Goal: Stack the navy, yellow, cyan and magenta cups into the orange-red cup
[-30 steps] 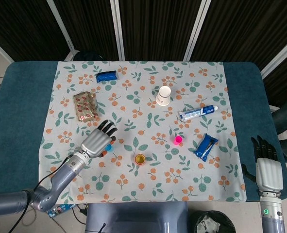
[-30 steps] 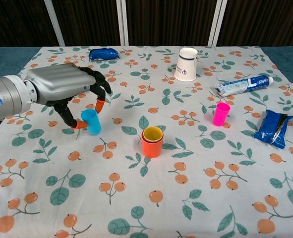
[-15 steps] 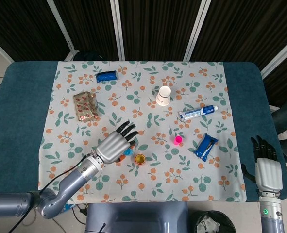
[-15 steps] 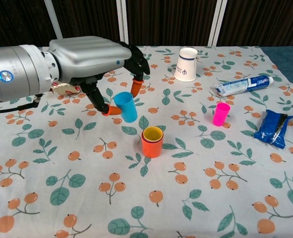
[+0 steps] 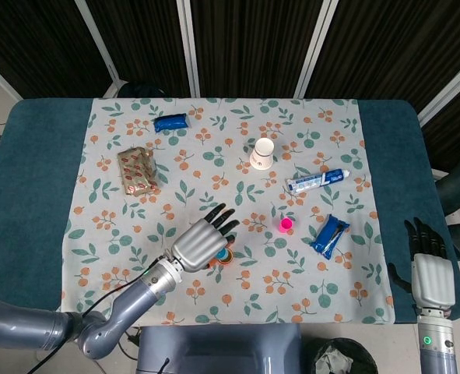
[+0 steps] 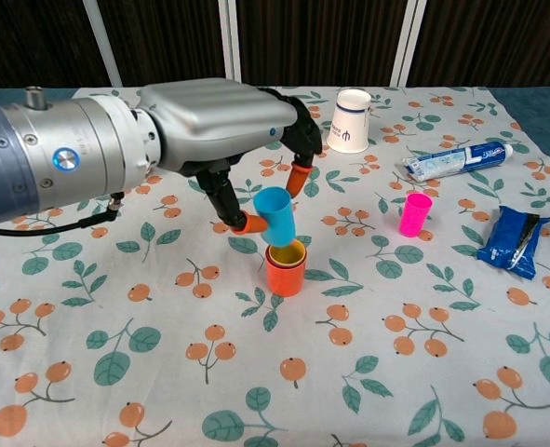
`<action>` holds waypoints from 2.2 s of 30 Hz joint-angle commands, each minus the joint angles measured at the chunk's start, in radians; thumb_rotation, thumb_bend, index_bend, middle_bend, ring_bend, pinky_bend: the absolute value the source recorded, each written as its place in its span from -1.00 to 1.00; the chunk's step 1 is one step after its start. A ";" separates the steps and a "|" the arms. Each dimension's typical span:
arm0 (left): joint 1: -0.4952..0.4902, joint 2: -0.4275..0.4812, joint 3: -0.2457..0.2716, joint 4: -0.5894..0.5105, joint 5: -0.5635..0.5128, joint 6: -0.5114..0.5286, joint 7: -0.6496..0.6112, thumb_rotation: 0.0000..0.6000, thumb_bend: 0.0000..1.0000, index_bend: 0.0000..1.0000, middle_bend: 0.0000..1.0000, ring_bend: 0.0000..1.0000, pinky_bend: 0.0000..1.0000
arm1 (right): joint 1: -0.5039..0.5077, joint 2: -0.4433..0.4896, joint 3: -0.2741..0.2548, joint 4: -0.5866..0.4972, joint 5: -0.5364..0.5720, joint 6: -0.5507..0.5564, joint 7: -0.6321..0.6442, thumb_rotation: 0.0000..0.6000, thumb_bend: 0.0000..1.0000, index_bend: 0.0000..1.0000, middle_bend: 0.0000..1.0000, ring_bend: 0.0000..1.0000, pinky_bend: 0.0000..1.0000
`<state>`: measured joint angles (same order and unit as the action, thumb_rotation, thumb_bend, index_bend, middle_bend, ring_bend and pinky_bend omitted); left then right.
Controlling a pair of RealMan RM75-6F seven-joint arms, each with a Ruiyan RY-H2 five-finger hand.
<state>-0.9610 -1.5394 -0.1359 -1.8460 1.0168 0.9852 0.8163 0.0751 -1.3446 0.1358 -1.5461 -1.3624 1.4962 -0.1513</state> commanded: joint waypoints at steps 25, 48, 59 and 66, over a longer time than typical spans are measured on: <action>-0.040 -0.067 0.034 0.070 -0.042 0.012 0.035 1.00 -0.43 -0.12 -0.75 -1.00 -0.98 | -0.001 0.013 0.001 -0.004 0.002 -0.004 0.010 1.00 -0.22 -1.00 -1.00 -1.00 -0.81; 0.194 0.156 0.152 0.003 0.267 0.388 -0.094 1.00 -0.82 -0.83 -0.94 -1.00 -0.98 | 0.004 0.025 -0.020 -0.010 -0.010 -0.032 0.003 1.00 -0.22 -1.00 -1.00 -1.00 -0.81; 0.530 0.277 0.272 0.228 0.357 0.659 -0.636 1.00 -0.83 -0.81 -0.95 -1.00 -0.98 | 0.012 0.043 -0.051 -0.035 -0.055 -0.050 0.001 1.00 -0.22 -1.00 -1.00 -1.00 -0.81; 0.613 0.288 0.268 0.338 0.324 0.625 -0.797 1.00 -0.83 -0.81 -0.96 -1.00 -0.98 | 0.047 0.065 -0.050 -0.074 -0.084 -0.089 0.004 1.00 -0.30 -1.00 -1.00 -1.00 -0.98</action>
<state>-0.3831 -1.2696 0.1274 -1.5391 1.3473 1.6096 0.0929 0.1097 -1.2891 0.0812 -1.6078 -1.4397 1.4187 -0.1398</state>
